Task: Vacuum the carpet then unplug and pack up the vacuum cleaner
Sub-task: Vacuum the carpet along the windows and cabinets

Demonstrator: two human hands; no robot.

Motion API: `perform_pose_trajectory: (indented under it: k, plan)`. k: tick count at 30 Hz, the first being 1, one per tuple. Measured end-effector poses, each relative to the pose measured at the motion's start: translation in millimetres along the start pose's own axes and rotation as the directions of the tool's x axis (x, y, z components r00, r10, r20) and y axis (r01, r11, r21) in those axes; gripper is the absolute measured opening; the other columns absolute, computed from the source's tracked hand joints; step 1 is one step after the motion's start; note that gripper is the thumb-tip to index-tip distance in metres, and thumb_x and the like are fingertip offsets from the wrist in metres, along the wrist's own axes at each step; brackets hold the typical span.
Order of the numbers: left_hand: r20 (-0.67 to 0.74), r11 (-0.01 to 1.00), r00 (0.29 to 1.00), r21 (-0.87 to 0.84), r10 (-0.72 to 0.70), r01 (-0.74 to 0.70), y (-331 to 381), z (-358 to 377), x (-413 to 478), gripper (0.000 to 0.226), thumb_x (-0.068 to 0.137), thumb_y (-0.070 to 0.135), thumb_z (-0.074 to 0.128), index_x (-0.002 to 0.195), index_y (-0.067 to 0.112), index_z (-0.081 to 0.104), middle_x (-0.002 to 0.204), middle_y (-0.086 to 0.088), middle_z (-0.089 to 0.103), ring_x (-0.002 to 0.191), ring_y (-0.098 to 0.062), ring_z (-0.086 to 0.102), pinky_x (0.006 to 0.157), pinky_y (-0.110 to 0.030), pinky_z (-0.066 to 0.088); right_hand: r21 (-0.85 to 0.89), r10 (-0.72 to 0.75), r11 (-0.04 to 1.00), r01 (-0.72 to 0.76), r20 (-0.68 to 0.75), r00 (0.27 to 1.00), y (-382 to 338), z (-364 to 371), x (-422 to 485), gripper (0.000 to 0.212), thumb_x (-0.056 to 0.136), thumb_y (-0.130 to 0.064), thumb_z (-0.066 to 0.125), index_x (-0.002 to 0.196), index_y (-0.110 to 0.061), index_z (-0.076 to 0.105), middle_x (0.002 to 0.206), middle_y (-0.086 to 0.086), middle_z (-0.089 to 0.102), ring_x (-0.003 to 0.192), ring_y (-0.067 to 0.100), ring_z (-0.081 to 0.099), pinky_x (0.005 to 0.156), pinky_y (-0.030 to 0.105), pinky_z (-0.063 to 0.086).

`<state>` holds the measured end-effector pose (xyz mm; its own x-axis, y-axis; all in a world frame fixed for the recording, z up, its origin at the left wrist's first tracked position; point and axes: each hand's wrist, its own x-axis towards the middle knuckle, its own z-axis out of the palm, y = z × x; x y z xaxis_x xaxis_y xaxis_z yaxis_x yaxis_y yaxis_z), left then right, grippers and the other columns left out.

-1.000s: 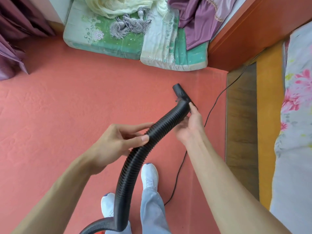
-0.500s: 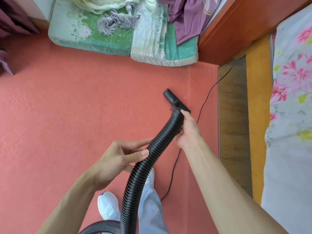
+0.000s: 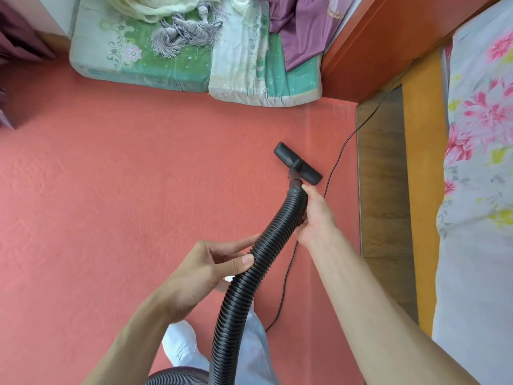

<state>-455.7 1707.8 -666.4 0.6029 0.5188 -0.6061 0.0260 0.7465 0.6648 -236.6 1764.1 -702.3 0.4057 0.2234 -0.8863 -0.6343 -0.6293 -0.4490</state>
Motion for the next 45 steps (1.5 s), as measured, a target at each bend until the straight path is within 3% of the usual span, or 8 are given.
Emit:
perform_pose_trajectory:
  k: [10,14,18,23,29,37,41,45]
  plan:
    - [-0.195,0.998,0.98,0.051,-0.029,0.039,-3.9,31.6,39.9,0.033,0.095,0.026,0.068,0.127,0.032,0.068,0.081,-0.001,0.076,0.079,-0.013,0.073,0.076,-0.032,0.06,-0.071,-0.008,0.997,0.008,0.007,1.0,-9.0,-0.8,38.7,0.042,0.091,-0.034,0.064,0.123,-0.007,0.065,0.089,0.006,0.063,0.072,0.019,0.059,0.06,0.032,0.051]
    - [0.049,0.988,0.987,-0.003,-0.154,0.154,0.9,15.4,27.5,0.045,0.086,0.032,0.072,0.131,0.026,0.066,0.106,-0.021,0.072,0.1,-0.03,0.069,0.083,-0.044,0.06,-0.086,0.029,0.996,-0.03,-0.012,1.0,-1.9,-7.5,26.2,0.031,0.086,-0.032,0.069,0.108,-0.01,0.067,0.081,0.006,0.063,0.07,0.021,0.061,0.057,0.032,0.053]
    - [0.337,0.975,0.923,-0.049,-0.186,0.215,1.9,-1.0,10.8,0.044,0.088,0.032,0.067,0.129,0.016,0.066,0.112,-0.014,0.067,0.104,-0.022,0.063,0.076,-0.03,0.057,-0.059,0.053,0.997,-0.054,-0.015,0.998,21.9,-16.6,13.1,0.031,0.08,-0.031,0.074,0.1,-0.008,0.068,0.077,0.005,0.061,0.071,0.021,0.058,0.071,0.037,0.053]
    - [0.046,0.983,0.982,0.017,-0.184,0.184,-3.1,10.5,20.8,0.035,0.087,0.04,0.067,0.118,0.026,0.074,0.116,-0.018,0.07,0.099,-0.022,0.064,0.086,-0.037,0.058,-0.013,0.034,0.999,-0.034,-0.014,0.999,13.0,-9.6,26.4,0.041,0.086,-0.032,0.07,0.118,-0.006,0.066,0.093,0.007,0.062,0.08,0.022,0.059,0.083,0.039,0.055]
    - [-0.157,0.99,0.977,-0.029,-0.144,0.142,1.5,39.4,38.6,0.023,0.09,0.033,0.072,0.109,0.019,0.076,0.096,-0.003,0.078,0.079,-0.012,0.074,0.076,-0.03,0.062,0.023,0.052,0.998,-0.053,0.053,0.997,-6.1,-5.1,40.9,0.039,0.091,-0.035,0.065,0.116,-0.006,0.063,0.094,0.009,0.061,0.073,0.02,0.058,0.064,0.034,0.052]
    - [0.229,0.963,0.94,0.155,-0.254,0.222,18.6,3.0,5.2,0.041,0.087,0.037,0.071,0.101,0.0,0.074,0.094,-0.011,0.07,0.091,-0.023,0.064,0.076,-0.036,0.056,-0.011,0.271,0.959,-0.284,0.346,0.898,24.1,-34.6,-2.4,0.036,0.086,-0.036,0.065,0.105,-0.006,0.064,0.078,0.002,0.062,0.058,0.015,0.057,0.059,0.028,0.049]
    - [0.169,0.969,0.959,0.134,-0.229,0.208,17.9,1.6,5.4,0.038,0.088,0.041,0.069,0.098,0.004,0.075,0.09,-0.006,0.069,0.089,-0.019,0.063,0.075,-0.033,0.055,0.002,0.207,0.976,-0.218,0.307,0.929,22.9,-17.9,2.4,0.035,0.09,-0.037,0.061,0.11,-0.009,0.06,0.081,0.003,0.059,0.065,0.016,0.055,0.065,0.031,0.047]
    - [-0.126,0.982,0.981,0.106,-0.145,0.159,7.4,22.5,25.7,0.031,0.099,0.034,0.06,0.098,0.008,0.077,0.08,-0.001,0.069,0.07,-0.009,0.065,0.068,-0.023,0.058,0.025,0.126,0.991,-0.131,0.141,0.982,5.8,4.9,22.1,0.038,0.092,-0.036,0.061,0.119,-0.01,0.06,0.09,0.004,0.058,0.071,0.017,0.057,0.063,0.033,0.049]
